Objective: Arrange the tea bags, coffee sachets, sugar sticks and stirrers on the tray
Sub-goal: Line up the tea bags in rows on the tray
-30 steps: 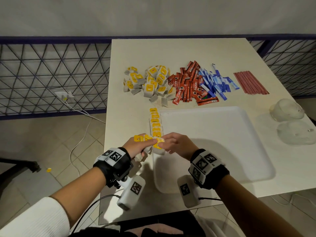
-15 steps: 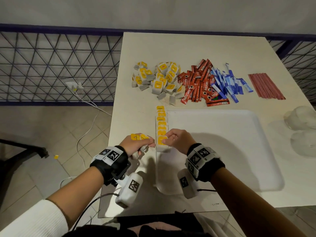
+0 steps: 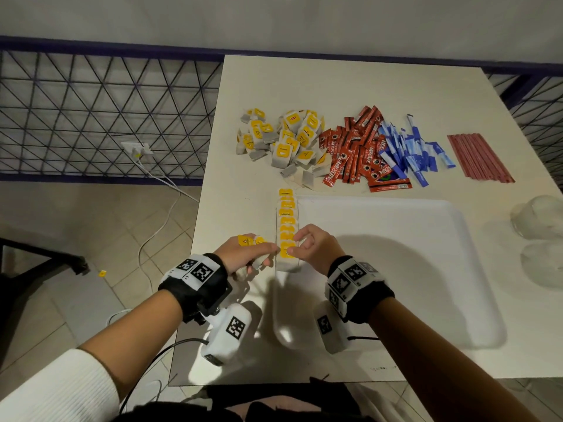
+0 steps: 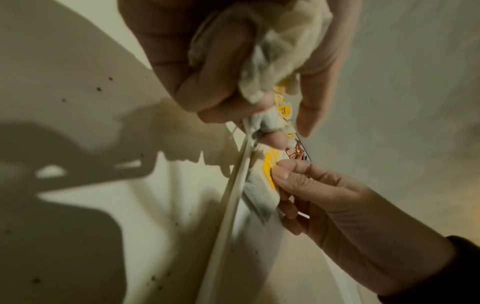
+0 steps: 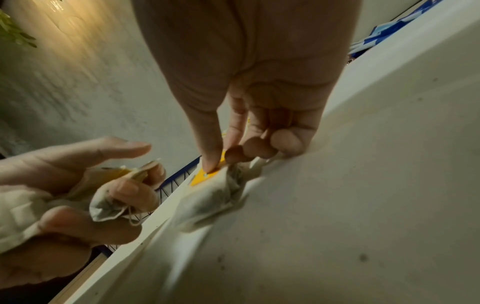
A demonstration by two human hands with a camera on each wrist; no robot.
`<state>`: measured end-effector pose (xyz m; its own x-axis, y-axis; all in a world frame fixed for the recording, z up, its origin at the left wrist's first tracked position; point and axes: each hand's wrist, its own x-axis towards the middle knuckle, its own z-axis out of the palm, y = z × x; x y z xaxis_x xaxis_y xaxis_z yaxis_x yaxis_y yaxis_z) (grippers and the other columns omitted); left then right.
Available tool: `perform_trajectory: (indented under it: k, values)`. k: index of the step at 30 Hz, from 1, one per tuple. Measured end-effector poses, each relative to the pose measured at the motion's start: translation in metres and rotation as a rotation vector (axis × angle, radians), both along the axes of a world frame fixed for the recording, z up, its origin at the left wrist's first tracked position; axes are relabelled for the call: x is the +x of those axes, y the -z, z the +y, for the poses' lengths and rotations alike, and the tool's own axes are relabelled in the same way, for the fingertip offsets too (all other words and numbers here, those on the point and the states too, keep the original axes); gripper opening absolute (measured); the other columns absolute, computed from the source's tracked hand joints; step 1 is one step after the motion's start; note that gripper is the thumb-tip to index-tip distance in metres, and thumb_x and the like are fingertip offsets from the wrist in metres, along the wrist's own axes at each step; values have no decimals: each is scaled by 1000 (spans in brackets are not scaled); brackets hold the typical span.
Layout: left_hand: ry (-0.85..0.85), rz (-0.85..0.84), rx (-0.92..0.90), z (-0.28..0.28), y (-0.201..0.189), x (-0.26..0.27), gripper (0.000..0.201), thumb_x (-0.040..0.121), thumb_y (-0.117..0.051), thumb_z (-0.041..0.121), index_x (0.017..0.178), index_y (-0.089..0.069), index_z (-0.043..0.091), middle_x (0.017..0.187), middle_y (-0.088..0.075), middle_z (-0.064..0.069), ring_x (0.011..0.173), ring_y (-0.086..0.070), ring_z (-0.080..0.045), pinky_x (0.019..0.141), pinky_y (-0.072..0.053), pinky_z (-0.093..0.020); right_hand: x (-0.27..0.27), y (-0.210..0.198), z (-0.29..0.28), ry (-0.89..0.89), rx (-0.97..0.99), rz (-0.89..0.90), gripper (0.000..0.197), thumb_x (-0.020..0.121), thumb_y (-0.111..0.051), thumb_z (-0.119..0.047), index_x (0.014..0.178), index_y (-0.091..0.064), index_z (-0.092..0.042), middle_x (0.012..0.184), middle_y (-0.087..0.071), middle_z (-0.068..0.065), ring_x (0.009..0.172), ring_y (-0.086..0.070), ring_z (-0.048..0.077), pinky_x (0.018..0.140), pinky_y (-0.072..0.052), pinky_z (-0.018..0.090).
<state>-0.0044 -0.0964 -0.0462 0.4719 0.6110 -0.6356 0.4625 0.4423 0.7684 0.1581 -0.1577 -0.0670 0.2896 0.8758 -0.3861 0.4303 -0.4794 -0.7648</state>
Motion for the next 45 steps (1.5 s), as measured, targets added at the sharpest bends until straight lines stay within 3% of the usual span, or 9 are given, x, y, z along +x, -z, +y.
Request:
perform_trajectory:
  k: [4, 8, 13, 16, 24, 29, 35, 40, 45]
  values:
    - [-79, -5, -97, 2, 3, 0, 24, 86, -51, 23, 72, -57, 5, 51, -57, -7, 28, -36, -12, 33, -27, -12, 3, -3, -2, 40, 52, 12, 20, 81, -69, -15, 88, -50, -15, 58, -43, -6, 58, -42, 4, 59, -33, 10]
    - [-125, -42, -86, 3, 3, 0, 15, 70, -59, 21, 66, -51, 9, 47, -45, -5, 28, -38, -13, 34, -25, -14, 5, -14, -1, 98, 101, 142, 13, 86, -64, -23, 79, -54, -20, 61, -47, -6, 56, -43, 5, 61, -37, 19]
    - [-137, -118, -75, 6, -4, 3, 27, 88, -56, 10, 62, -58, 16, 51, -49, 1, 29, -39, -10, 35, -27, -14, -2, -37, -3, 3, 48, 322, 11, 84, -66, -25, 84, -61, -15, 55, -55, -9, 50, -46, 6, 50, -37, 19]
    - [-111, -138, -47, 6, -8, 6, 34, 88, -59, 14, 56, -63, 21, 50, -52, 7, 30, -39, -8, 39, -28, -17, -6, -39, -2, 26, 69, 315, 13, 83, -68, -19, 76, -58, -22, 57, -54, -7, 52, -47, 7, 56, -38, 21]
    - [39, -10, 72, -6, -1, 4, 15, 86, -64, 21, 71, -67, 21, 64, -54, 6, 39, -42, -3, 44, -35, -15, -3, -35, -12, 103, 56, 259, 21, 84, -65, -10, 68, -56, -20, 62, -51, 0, 57, -47, 11, 52, -41, 21]
    - [140, 53, 47, -17, 8, 0, 6, 86, -64, 20, 81, -68, 19, 48, -58, 13, 34, -43, -3, 43, -37, -15, 1, -25, -25, 66, -7, 204, 22, 82, -66, -10, 65, -56, -21, 57, -53, -3, 56, -47, 8, 53, -42, 18]
    - [276, 143, 127, -21, 6, -5, 28, 89, -60, 20, 62, -65, 19, 50, -57, 10, 32, -40, -2, 38, -33, -12, -3, -14, -27, -43, -52, 96, 25, 82, -64, -12, 63, -53, -23, 58, -55, -8, 53, -47, 1, 52, -36, 8]
    - [259, 216, 120, -16, 8, -10, 19, 85, -64, 31, 69, -69, 22, 58, -64, 9, 45, -46, -9, 38, -31, -15, -4, -10, -21, -46, -43, 36, 19, 82, -62, -12, 66, -56, -19, 60, -57, -7, 60, -52, 3, 65, -41, 11]
    - [193, 212, 151, -12, 14, -8, 23, 74, -74, 37, 65, -64, 19, 50, -60, 4, 51, -49, -18, 56, -41, -27, -1, -8, -16, -55, -54, 49, 19, 84, -61, -13, 68, -54, -20, 59, -57, -6, 58, -51, 3, 64, -40, 12]
